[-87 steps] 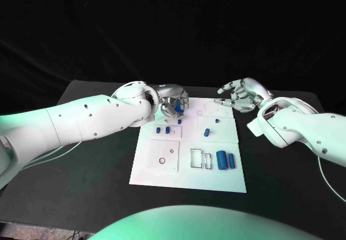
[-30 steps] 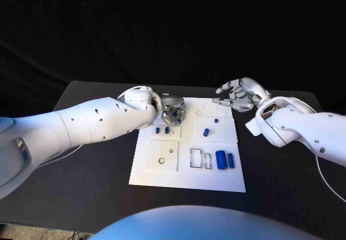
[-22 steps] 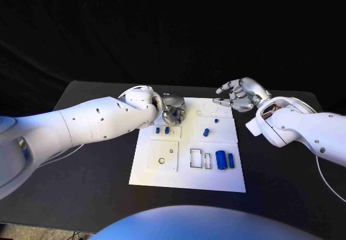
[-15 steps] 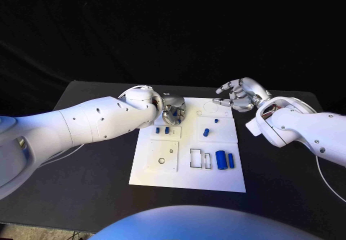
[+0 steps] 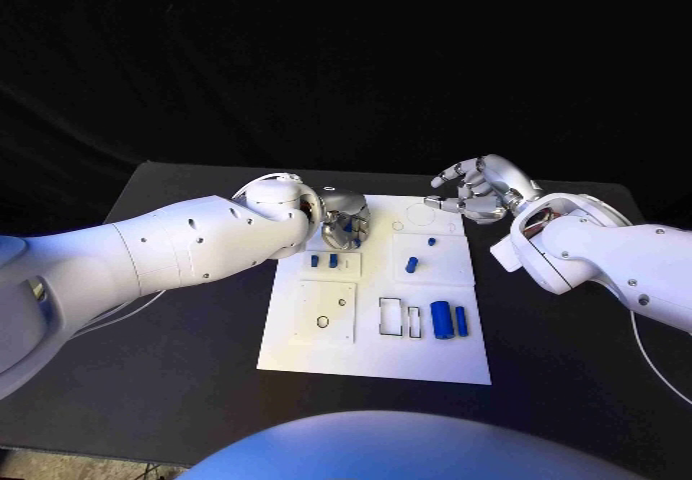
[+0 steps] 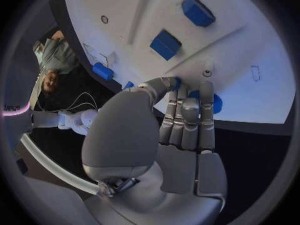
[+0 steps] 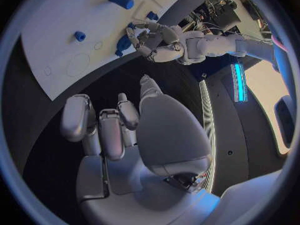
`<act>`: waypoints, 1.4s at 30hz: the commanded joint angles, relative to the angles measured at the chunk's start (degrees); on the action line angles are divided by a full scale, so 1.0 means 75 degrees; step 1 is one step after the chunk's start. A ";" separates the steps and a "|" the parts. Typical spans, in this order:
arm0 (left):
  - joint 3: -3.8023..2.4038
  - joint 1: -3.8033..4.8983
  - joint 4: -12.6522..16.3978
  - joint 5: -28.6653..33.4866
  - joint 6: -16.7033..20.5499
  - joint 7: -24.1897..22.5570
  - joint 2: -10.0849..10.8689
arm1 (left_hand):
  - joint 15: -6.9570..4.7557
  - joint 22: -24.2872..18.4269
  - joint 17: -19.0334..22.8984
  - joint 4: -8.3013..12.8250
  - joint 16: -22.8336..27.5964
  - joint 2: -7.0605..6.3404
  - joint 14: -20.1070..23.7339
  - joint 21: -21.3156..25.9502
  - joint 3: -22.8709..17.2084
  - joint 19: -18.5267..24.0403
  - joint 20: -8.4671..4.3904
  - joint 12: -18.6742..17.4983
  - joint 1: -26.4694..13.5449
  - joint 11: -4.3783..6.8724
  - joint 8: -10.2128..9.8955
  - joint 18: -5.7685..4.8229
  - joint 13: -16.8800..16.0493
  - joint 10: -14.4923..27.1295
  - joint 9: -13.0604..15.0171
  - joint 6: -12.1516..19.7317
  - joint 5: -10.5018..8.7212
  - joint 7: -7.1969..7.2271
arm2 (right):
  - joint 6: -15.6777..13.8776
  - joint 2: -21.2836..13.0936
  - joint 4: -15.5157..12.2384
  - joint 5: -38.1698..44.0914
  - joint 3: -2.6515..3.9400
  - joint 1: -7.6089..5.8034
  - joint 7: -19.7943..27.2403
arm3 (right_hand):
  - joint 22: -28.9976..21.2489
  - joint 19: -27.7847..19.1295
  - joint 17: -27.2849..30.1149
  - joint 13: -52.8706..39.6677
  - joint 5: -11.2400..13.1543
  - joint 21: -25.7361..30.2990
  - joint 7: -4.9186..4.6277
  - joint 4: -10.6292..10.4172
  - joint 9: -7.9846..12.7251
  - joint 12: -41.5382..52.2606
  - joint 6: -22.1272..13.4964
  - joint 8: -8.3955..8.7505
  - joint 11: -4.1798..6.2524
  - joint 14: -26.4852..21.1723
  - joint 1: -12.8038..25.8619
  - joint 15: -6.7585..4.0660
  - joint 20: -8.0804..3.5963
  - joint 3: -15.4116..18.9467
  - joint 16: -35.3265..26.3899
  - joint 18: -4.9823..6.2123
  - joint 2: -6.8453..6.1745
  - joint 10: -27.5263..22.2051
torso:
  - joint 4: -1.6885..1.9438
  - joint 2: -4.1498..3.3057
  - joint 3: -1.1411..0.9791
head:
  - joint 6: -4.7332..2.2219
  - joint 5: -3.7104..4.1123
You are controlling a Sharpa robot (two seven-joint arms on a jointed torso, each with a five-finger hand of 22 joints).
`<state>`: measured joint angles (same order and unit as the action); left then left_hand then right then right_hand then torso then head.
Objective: Assemble the parts on the task board
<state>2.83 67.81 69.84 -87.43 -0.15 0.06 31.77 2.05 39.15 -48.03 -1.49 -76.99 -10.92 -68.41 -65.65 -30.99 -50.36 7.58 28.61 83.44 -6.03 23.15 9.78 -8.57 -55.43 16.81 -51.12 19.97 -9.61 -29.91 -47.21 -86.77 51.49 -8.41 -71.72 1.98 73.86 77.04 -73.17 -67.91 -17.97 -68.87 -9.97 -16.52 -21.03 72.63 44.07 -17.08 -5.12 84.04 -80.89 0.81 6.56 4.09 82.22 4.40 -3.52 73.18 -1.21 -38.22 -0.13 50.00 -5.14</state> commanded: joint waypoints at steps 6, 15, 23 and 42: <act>-0.0046 -0.0015 0.0219 0.0219 0.0747 -0.0362 0.0228 | -0.0010 0.0028 -0.0076 0.0028 -0.0103 0.0042 -0.0173 -0.0065 0.0001 0.0013 -0.0002 -0.0064 -0.0058 0.0011 -0.0043 0.0114 0.0012 -0.0130 -0.0017 -0.0153 -0.0001 0.0012 | -0.0029 -0.0001 -0.0008 0.0039 0.0002 0.0005 0.0045 | -0.0002 -0.0020 0.0004 -0.0011 -0.0048 0.0043 0.0019 -0.0011 0.0012 -0.0014 -0.0051 -0.0028 0.0031 0.0249 0.0021 -0.0042 -0.0001 0.0000 -0.0022 0.0151 0.0032 -0.0019 | 0.0002 0.0004 -0.0005 | -0.0001 0.0028; -0.0154 -0.0016 0.0566 0.0360 0.1013 -0.0443 0.0591 | -0.0018 0.0034 -0.0044 0.0027 -0.0111 0.0033 -0.0192 -0.0080 0.0005 0.0001 -0.0007 -0.0088 -0.0081 0.0021 -0.0052 0.0116 0.0023 -0.0175 -0.0021 -0.0198 0.0001 0.0021 | -0.0048 -0.0009 -0.0005 0.0040 0.0002 0.0009 0.0052 | -0.0003 -0.0017 0.0000 -0.0008 -0.0050 0.0046 0.0020 -0.0011 0.0015 -0.0014 -0.0051 -0.0034 0.0033 0.0251 0.0025 -0.0044 -0.0003 -0.0007 -0.0024 0.0151 0.0048 -0.0015 | 0.0024 0.0003 -0.0004 | -0.0001 0.0020; -0.0250 -0.0015 0.0855 0.0624 0.0728 -0.0332 0.0989 | -0.0022 0.0035 -0.0028 0.0028 -0.0112 0.0028 -0.0198 -0.0085 0.0006 -0.0003 -0.0009 -0.0100 -0.0089 0.0027 -0.0057 0.0116 0.0029 -0.0196 -0.0023 -0.0220 0.0002 0.0027 | -0.0046 -0.0028 -0.0002 0.0040 0.0002 0.0014 0.0048 | -0.0003 -0.0017 0.0000 -0.0008 -0.0050 0.0046 0.0020 -0.0011 0.0015 -0.0014 -0.0051 -0.0034 0.0033 0.0251 0.0025 -0.0044 -0.0003 -0.0007 -0.0024 0.0151 0.0048 -0.0015 | 0.0019 0.0005 -0.0011 | -0.0001 -0.0009; -0.0261 -0.0018 0.0770 0.0463 -0.0078 -0.0078 0.1278 | -0.0018 0.0032 0.0125 0.0028 -0.0070 -0.0055 -0.0136 -0.0079 0.0029 0.0019 -0.0011 -0.0190 -0.0150 0.0019 -0.0126 0.0111 0.0067 -0.0213 -0.0051 -0.0225 0.0009 0.0026 | -0.0045 -0.0037 -0.0006 0.0042 0.0002 0.0018 0.0041 | -0.0003 -0.0017 0.0000 -0.0008 -0.0050 0.0046 0.0020 -0.0011 0.0015 -0.0014 -0.0051 -0.0034 0.0033 0.0251 0.0025 -0.0044 -0.0003 -0.0007 -0.0024 0.0151 0.0048 -0.0015 | -0.0004 -0.0005 -0.0008 | -0.0001 -0.0083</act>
<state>0.91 67.66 75.65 -83.45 1.69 -1.30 41.37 1.97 39.35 -47.13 -1.49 -77.59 -11.33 -69.51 -66.06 -30.99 -50.36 7.58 27.45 82.62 -5.94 22.49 9.78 -8.14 -56.76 16.49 -52.34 19.97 -9.41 -30.29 -47.49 -86.75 51.49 -8.40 -71.63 2.01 73.86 77.05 -73.17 -67.91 -17.97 -68.87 -9.97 -16.52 -20.98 72.63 44.07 -17.07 -5.11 84.03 -80.91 0.81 6.56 4.09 82.23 4.40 -3.55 73.18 -1.20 -38.28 -0.14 50.01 -5.71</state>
